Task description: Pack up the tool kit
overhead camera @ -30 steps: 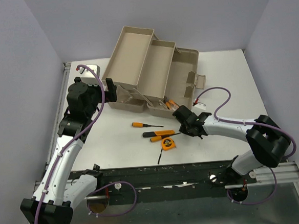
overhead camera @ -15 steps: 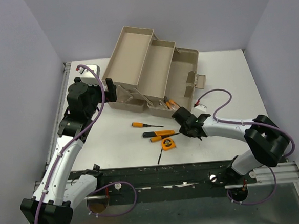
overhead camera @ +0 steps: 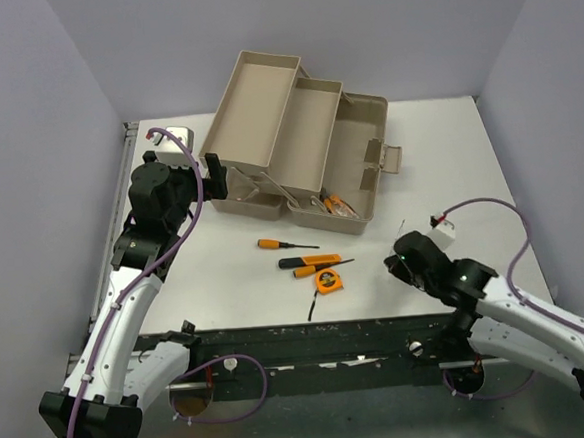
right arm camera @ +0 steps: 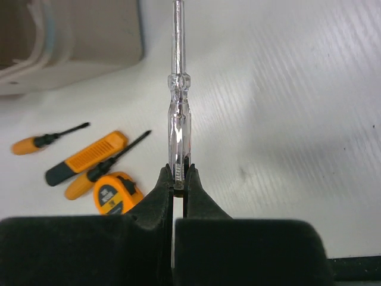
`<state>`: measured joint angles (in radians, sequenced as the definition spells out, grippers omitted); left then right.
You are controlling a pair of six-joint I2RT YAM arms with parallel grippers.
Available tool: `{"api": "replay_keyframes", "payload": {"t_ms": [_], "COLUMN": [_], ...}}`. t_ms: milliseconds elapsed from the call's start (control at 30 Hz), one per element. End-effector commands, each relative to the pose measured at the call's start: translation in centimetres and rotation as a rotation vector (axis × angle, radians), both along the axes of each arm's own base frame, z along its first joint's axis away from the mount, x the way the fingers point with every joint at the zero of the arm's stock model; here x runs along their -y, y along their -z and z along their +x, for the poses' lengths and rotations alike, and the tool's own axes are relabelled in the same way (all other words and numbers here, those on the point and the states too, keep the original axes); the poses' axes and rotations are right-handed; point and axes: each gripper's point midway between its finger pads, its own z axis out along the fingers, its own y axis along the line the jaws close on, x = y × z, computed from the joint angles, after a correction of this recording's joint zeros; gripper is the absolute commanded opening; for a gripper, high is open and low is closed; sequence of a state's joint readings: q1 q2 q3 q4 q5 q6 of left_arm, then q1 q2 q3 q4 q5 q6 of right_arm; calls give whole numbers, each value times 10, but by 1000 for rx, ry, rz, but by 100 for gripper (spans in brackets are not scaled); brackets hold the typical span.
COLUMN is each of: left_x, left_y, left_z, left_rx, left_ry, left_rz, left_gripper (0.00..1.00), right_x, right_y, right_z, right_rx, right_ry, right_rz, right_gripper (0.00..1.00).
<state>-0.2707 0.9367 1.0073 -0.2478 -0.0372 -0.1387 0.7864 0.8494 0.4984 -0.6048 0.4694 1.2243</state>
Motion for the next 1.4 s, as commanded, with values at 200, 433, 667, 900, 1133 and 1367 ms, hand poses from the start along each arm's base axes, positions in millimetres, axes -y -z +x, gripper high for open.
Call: {"api": "replay_keyframes", "payload": {"t_ms": [200, 433, 667, 900, 1133, 1367], "left_x": [1, 2, -2, 1, 1, 1], "left_y": [-6, -11, -12, -13, -12, -13], "left_z": [-2, -6, -6, -6, -7, -7], "left_rx": [29, 46, 52, 52, 50, 52], "left_ry": [2, 9, -7, 6, 5, 7], "left_rz": [-12, -21, -9, -15, -11, -10], "left_gripper": [99, 99, 99, 99, 99, 99], "right_x": [-11, -108, -146, -149, -143, -140], "right_y": [-160, -224, -210, -158, -136, -151], "right_z": [50, 120, 191, 239, 244, 243], "right_rx": [469, 462, 339, 241, 192, 234], "right_ry": [-266, -588, -518, -404, -392, -401], "right_rz": [-114, -66, 92, -2, -72, -84], "right_gripper": [1, 1, 0, 0, 21, 60]}}
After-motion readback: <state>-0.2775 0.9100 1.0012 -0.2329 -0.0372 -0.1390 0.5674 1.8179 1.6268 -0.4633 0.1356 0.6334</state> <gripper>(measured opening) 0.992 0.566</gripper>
